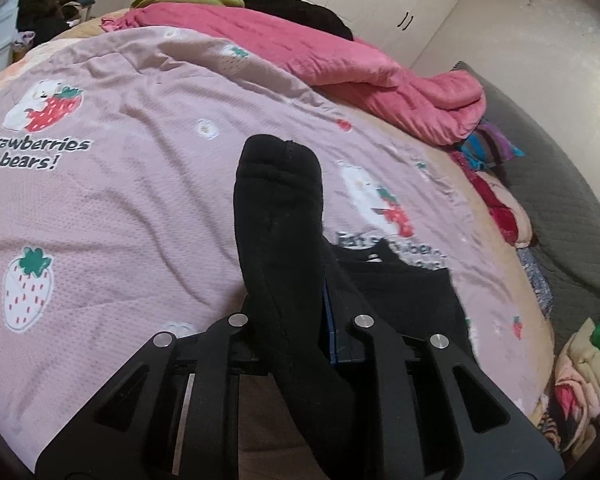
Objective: Fold small clothes
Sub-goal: 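Lift the grasped edge with both grippers and fold it over the sweatshirt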
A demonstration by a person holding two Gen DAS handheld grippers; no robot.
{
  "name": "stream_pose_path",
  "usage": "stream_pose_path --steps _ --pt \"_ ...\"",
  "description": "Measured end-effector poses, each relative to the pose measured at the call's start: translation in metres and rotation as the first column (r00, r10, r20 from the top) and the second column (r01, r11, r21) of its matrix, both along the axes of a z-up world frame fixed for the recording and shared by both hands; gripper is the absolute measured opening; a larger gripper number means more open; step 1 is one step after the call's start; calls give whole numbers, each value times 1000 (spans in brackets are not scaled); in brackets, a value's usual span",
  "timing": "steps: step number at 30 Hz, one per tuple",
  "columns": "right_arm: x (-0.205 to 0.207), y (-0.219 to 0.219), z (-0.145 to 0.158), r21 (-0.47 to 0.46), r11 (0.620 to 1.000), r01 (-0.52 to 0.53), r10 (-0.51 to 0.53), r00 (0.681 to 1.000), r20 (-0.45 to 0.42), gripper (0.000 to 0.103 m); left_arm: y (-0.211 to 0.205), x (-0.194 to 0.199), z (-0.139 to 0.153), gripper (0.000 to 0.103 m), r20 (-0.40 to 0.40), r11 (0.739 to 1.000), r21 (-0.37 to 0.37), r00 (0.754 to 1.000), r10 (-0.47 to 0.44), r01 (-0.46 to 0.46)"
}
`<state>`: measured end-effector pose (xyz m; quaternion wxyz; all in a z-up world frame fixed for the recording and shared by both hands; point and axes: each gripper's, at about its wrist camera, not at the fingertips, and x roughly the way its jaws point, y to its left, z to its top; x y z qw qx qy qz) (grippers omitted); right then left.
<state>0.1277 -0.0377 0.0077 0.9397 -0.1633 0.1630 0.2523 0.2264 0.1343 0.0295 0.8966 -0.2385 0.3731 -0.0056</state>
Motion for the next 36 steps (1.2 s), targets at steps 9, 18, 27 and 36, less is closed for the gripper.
stream_pose_path --steps 9,18,27,36 --pt "5 -29 13 105 991 77 -72 996 -54 12 -37 14 24 10 -24 997 69 999 -26 27" --pt "11 -67 21 190 968 163 -142 983 -117 11 -83 33 36 10 -56 990 118 996 -71 77" --pt "20 -106 15 256 932 258 -209 956 -204 10 -128 56 32 10 -89 981 137 988 -124 135" --pt "45 -148 -2 360 862 357 -201 892 -404 10 -164 81 16 11 -155 972 135 973 -170 192"
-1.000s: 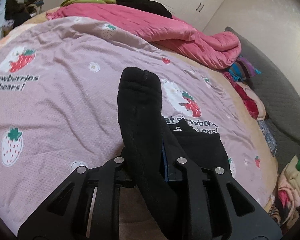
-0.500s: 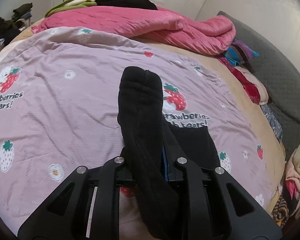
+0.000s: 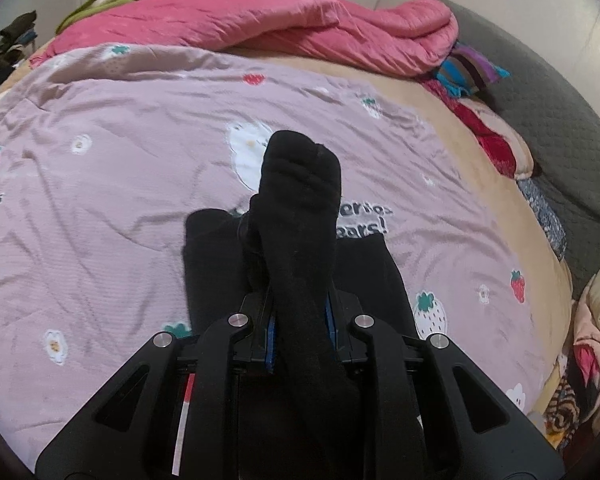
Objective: Fold small clothes
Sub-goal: 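Lift the grasped edge with both grippers and fold it over the sweatshirt, then lower the folded edge, press it flat and open both grippers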
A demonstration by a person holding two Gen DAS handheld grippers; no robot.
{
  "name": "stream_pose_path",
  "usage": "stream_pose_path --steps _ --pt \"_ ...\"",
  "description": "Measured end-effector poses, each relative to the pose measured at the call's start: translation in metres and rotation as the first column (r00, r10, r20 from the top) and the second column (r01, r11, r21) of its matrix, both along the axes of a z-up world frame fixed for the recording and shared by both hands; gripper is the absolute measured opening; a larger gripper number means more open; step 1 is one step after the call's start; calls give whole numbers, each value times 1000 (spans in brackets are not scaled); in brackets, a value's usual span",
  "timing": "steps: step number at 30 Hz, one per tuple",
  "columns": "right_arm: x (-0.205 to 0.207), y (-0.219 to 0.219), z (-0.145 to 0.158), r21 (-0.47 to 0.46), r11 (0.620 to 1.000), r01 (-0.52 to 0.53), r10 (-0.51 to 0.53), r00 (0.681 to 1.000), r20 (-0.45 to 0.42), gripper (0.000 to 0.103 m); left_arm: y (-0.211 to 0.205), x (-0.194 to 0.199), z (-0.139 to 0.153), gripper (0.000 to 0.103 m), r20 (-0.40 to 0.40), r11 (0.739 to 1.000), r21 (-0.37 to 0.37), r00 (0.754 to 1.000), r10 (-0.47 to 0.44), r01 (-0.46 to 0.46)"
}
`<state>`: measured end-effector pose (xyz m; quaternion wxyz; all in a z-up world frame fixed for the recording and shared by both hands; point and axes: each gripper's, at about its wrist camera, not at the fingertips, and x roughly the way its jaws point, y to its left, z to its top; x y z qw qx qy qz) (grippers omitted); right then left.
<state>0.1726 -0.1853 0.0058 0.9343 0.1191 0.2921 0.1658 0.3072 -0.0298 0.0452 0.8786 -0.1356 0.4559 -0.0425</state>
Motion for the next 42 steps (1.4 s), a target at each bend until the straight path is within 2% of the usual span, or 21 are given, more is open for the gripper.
stream_pose_path --steps 4,7,11,13,15,18,19,20,22,23,27,29,30,32,34,35,39,42 --pt "7 -12 -10 41 999 33 -29 996 -85 10 -19 12 -13 11 -43 1000 10 999 -28 29" --pt "17 -31 -24 160 985 61 -31 983 -182 10 -35 22 -23 12 -70 999 8 996 -50 51" --pt "28 -57 -49 324 938 124 -18 950 -313 10 -55 35 -37 15 -113 996 -1 990 -85 86" --pt "31 -66 -63 403 900 162 1 927 -375 10 -63 42 -44 17 -133 995 4 986 -97 98" --pt "33 -72 -72 442 876 192 8 912 -411 10 -72 49 -54 20 -161 994 0 981 -108 109" --pt "33 -79 -79 487 844 226 21 893 -450 12 -81 57 -65 30 -188 991 -14 974 -130 130" --pt "33 -81 -83 508 828 238 30 885 -464 14 -82 58 -66 38 -192 991 -23 972 -136 134" --pt "34 -84 -85 522 816 248 36 880 -474 15 -82 59 -67 49 -194 989 -44 970 -146 140" --pt "34 -89 -90 556 785 272 55 864 -501 15 -77 58 -60 63 -167 980 -133 972 -167 146" --pt "35 -91 -92 557 782 280 55 859 -509 17 -75 57 -57 65 -155 976 -163 973 -172 147" --pt "33 -92 -82 509 815 275 30 859 -512 21 -55 42 -38 65 -90 981 -150 986 -138 123" --pt "38 -93 -76 503 824 260 40 859 -511 33 -41 31 -30 65 -53 985 -130 992 -117 110" --pt "39 -96 -70 493 835 246 44 862 -505 36 -34 23 -27 66 -30 991 -89 994 -107 104" --pt "44 -99 -58 482 850 213 62 868 -492 54 -23 7 -25 68 -2 997 7 997 -78 78" --pt "52 -98 -52 477 864 161 104 869 -483 68 -13 -4 -29 68 6 997 53 998 -64 64" --pt "59 -95 -48 461 878 130 125 866 -484 71 -10 -11 -31 68 10 996 71 998 -61 60" --pt "92 -82 -30 312 950 -6 155 877 -455 71 -2 -33 -44 68 15 989 132 998 -65 63" --pt "115 -71 -33 157 982 -104 166 873 -458 70 3 -45 -54 68 14 990 127 998 -69 66"
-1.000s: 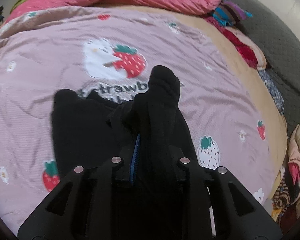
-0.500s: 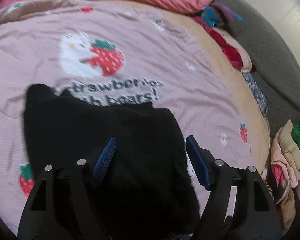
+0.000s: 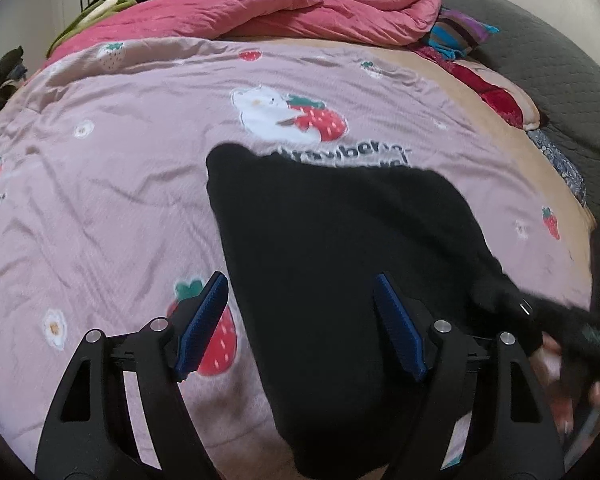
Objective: Fold small clothes
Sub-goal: 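Lower the folded edge, press it flat and open both grippers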
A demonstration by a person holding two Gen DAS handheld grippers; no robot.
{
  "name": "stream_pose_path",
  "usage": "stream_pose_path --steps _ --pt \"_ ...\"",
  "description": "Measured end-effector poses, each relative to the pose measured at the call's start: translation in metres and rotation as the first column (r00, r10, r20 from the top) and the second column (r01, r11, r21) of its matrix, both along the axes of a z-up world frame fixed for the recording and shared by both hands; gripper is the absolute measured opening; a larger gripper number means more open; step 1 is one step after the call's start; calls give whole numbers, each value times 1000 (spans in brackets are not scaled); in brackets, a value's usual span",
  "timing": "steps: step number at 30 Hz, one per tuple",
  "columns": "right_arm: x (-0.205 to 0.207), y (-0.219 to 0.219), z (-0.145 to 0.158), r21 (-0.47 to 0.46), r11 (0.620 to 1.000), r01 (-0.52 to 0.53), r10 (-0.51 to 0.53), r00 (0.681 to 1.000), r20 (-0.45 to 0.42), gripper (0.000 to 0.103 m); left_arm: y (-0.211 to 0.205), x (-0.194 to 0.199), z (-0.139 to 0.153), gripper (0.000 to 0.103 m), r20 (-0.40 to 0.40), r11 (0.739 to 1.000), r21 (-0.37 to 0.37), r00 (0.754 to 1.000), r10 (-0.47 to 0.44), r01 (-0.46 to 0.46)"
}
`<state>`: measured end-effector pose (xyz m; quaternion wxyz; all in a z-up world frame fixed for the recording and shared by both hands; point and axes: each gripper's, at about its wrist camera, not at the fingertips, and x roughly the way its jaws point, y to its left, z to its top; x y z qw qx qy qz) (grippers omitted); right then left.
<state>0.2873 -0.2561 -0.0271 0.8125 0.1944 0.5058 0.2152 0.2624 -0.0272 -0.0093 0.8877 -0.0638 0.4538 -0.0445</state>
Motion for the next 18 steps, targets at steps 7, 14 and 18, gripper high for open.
stream_pose_path --steps 7,14,18 --pt "24 17 0 -106 985 -136 145 987 75 41 1 -8 -8 72 18 1000 -3 1000 7 -7" --pt "10 28 46 -2 970 -245 234 926 297 20 2 -12 -3 72 42 1000 13 999 8 -9" --pt "15 22 38 -120 974 -192 221 924 312 20 0 -15 -1 72 38 1000 -20 999 -4 5"
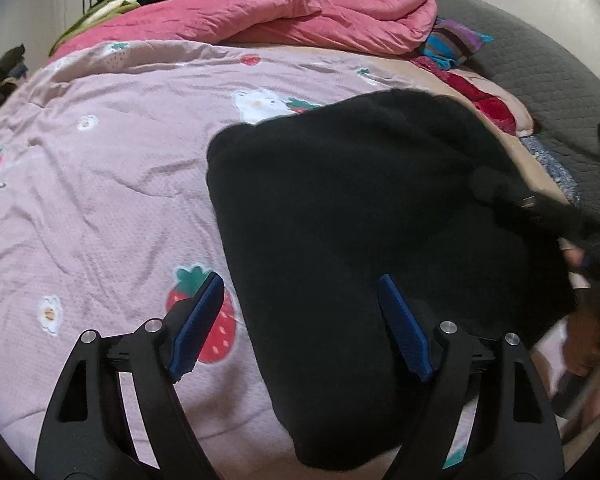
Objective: Fold small clothes
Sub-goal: 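Lower the folded edge, press it flat and open both grippers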
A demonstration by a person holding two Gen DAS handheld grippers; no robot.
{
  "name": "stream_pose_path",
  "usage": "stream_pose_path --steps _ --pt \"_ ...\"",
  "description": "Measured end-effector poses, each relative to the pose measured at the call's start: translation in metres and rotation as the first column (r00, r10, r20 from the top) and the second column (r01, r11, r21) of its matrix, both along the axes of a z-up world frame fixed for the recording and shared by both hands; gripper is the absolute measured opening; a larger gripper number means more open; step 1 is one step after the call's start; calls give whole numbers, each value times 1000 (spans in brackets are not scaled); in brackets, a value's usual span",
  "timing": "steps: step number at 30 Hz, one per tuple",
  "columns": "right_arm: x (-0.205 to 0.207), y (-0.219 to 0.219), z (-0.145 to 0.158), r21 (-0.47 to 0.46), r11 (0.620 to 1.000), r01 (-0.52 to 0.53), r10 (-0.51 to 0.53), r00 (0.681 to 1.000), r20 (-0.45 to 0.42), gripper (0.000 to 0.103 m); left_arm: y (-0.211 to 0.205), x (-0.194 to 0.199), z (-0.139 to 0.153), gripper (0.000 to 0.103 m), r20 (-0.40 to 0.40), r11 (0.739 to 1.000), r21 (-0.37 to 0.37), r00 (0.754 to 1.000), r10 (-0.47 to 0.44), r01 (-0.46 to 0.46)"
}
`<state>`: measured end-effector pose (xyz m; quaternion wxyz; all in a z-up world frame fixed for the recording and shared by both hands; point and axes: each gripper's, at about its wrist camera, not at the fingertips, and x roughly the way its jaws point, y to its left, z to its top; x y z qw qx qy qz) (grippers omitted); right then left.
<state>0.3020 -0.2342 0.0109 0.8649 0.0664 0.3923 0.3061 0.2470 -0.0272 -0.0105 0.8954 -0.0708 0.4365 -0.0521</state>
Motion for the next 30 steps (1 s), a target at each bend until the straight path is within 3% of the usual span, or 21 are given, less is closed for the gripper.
stream_pose_path --steps 3,5,12,15,19,30 --pt "14 -10 -36 -13 999 48 -49 990 -134 20 -6 0 -6 72 -20 1000 21 1000 -15 15" --pt "16 -18 -47 4 998 61 -59 985 -162 22 -7 0 -11 72 -35 1000 11 999 -22 22" --pt "1 -35 -49 32 992 124 -115 974 -194 40 -6 -5 -14 75 -49 1000 -13 999 -5 4" --pt "-9 -37 -40 44 988 149 -138 971 -194 42 -7 -7 -12 75 -46 1000 -8 999 -3 3" --pt "-19 -41 -32 48 980 191 -179 966 -185 51 -10 -13 -9 75 -42 1000 -5 999 0 -1" --pt "-56 -53 -35 48 979 197 -188 970 -157 56 -11 -21 -5 75 -39 1000 -4 999 4 -4"
